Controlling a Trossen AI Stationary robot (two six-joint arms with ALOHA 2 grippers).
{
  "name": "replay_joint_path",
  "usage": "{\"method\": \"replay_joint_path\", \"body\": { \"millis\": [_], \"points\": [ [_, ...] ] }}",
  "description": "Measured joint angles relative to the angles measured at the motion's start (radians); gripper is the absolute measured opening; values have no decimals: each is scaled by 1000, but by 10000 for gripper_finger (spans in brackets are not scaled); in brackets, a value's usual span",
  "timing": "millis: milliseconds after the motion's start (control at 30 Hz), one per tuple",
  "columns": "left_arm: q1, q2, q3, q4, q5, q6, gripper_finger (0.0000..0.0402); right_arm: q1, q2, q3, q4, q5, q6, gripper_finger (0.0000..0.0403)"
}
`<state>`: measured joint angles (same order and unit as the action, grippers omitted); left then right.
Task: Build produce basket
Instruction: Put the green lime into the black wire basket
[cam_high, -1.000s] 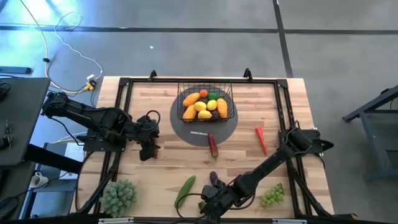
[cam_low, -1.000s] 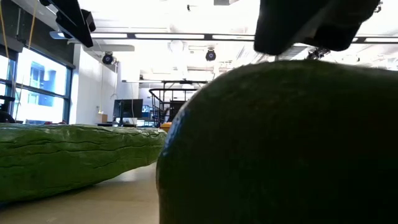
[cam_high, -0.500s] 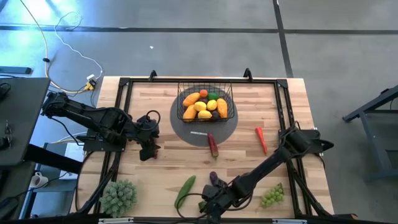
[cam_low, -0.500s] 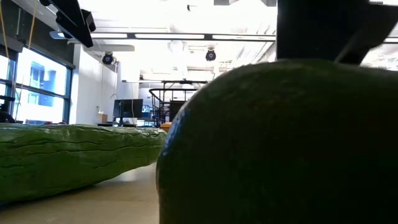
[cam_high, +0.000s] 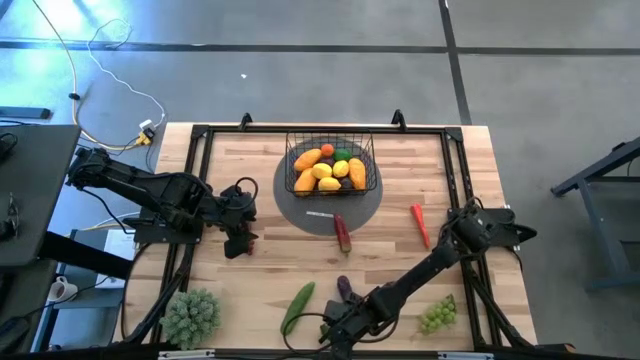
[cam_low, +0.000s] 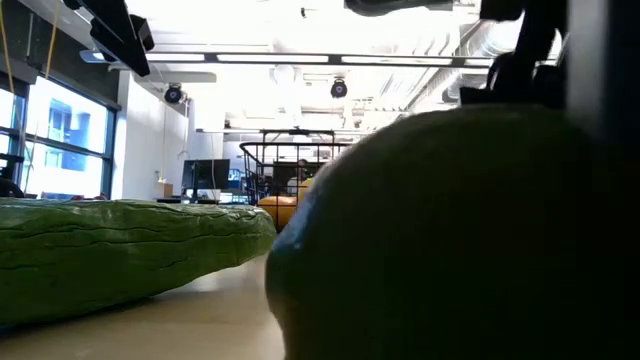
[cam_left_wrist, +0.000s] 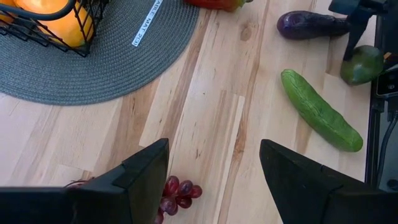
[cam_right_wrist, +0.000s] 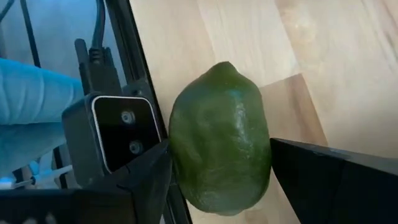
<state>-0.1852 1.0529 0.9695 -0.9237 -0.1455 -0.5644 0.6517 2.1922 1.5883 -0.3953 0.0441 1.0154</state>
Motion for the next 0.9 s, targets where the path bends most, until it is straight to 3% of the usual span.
{"method": "replay_joint_path", "body": {
  "millis": [233, 467, 667, 900],
  "points": [
    [0, 0, 0, 0, 0, 0, 243, -21, 2, 0, -9, -12, 18, 237],
    [0, 0, 0, -1, 4, 0, 243, -46, 2, 1, -7, -94, 25, 156],
    [0, 0, 0, -31, -3, 0, 243, -57, 2, 1, 9, -106, 28, 155],
    [0, 0, 0, -31, -111, 0, 243, -79, -29, 1, 11, -101, -11, 155]
  ]
}}
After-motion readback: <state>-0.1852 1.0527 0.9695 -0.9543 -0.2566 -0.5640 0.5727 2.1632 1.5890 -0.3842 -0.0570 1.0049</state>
